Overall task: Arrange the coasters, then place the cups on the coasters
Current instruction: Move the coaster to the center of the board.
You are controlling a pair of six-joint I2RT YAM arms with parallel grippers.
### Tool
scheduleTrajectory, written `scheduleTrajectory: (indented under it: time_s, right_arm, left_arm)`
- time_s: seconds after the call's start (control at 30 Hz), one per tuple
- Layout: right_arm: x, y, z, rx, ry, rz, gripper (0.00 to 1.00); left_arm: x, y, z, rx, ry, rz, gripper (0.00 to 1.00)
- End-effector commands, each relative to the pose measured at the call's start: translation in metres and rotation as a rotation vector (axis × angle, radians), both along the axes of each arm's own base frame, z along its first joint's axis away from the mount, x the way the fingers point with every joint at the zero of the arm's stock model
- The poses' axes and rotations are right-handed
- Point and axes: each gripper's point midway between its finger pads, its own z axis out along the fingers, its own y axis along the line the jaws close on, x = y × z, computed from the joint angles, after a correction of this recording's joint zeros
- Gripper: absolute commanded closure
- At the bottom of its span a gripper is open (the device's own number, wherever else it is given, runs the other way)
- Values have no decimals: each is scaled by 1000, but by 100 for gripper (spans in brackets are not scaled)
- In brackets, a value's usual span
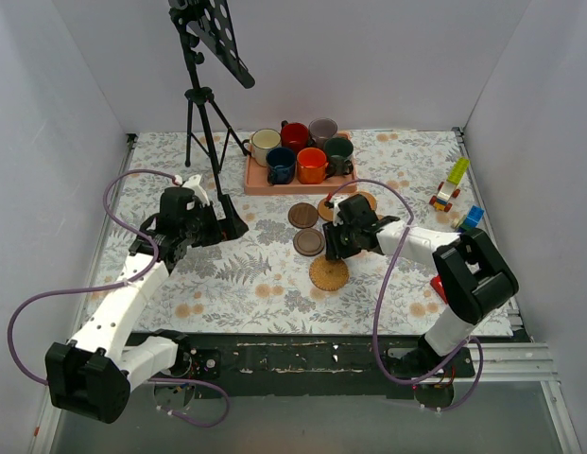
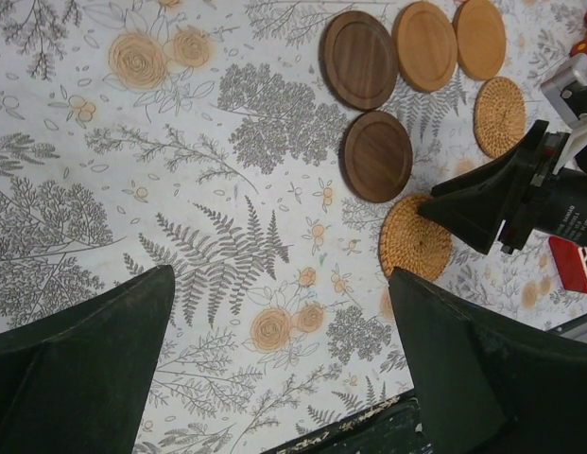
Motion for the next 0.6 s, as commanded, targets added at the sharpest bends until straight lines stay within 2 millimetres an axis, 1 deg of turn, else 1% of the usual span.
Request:
scheduleTrajectory:
  time_s: [0.0, 0.07, 0.17, 0.23, 0.3, 0.33, 0.37, 0.4, 0.43, 0.47, 0.57]
  right_arm:
    - [-23, 0, -9, -51, 70, 4, 51]
    - [-20, -3, -1, -63, 54, -9, 46]
    - [-18, -9, 15, -73, 17, -31, 36]
    - [-22, -15, 22, -77, 5, -32, 34]
    - [-29, -22, 25, -86, 7, -41, 33]
    - [-36, -27, 24, -89, 15, -44, 33]
    - [-36, -33, 24, -104, -1, -62, 32]
    - [-41, -34, 23, -97, 3, -63, 32]
    - [-44, -36, 23, -85, 4, -65, 32]
    - [-50, -31, 23, -56, 19, -46, 32]
    - [-56, -28, 23, -20, 40, -35, 33]
  left_arm:
    - [-9, 3, -4, 10, 3, 5, 2]
    - [-12, 2, -7, 6, 12, 3, 2]
    - [-14, 1, -11, 2, 27, 2, 2]
    - [-15, 0, -15, 1, 42, 1, 2]
    - [-15, -4, -17, -6, 53, -11, 3]
    - [-14, -6, -20, -5, 60, -16, 3]
    - [-14, -8, -21, -4, 63, -22, 3]
    - [-13, -10, -21, -3, 65, -29, 3]
    - [-12, -12, -23, 1, 69, -36, 3]
    - [-12, -13, -23, 4, 69, -41, 4]
    - [-13, -15, -24, 14, 68, -52, 4]
